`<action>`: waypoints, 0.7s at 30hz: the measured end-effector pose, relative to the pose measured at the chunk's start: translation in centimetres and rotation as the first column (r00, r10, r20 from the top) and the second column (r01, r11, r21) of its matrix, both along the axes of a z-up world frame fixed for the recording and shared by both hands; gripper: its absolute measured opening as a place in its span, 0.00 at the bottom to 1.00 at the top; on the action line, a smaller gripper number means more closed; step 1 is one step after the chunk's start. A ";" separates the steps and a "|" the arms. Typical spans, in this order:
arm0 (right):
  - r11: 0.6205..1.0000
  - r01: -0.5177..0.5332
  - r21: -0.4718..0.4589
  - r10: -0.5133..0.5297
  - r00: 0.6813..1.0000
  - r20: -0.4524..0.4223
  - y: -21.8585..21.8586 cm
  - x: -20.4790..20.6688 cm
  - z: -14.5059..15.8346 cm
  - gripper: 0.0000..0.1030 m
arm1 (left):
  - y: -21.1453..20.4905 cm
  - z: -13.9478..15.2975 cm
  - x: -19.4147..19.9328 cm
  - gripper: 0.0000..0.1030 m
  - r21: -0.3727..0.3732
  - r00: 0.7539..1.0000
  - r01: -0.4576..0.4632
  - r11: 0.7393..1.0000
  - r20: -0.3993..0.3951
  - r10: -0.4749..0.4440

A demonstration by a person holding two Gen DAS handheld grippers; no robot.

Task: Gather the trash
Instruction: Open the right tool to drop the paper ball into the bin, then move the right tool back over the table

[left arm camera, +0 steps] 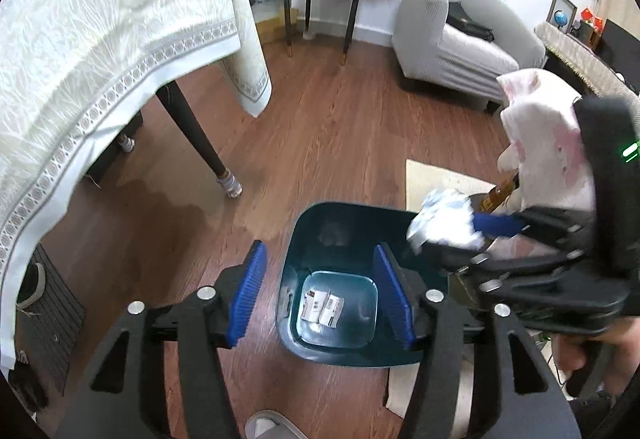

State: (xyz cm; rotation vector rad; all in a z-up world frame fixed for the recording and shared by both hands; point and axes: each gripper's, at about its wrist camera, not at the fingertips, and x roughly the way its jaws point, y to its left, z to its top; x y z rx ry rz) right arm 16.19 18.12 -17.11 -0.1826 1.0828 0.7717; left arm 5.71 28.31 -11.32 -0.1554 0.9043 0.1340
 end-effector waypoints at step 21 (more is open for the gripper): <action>0.993 -0.042 -0.112 0.039 0.999 -0.030 1.9 -1.2 -4.5 0.72 | -0.2 6.9 -1.4 0.41 -0.034 0.983 -0.013 0.999 0.180 0.019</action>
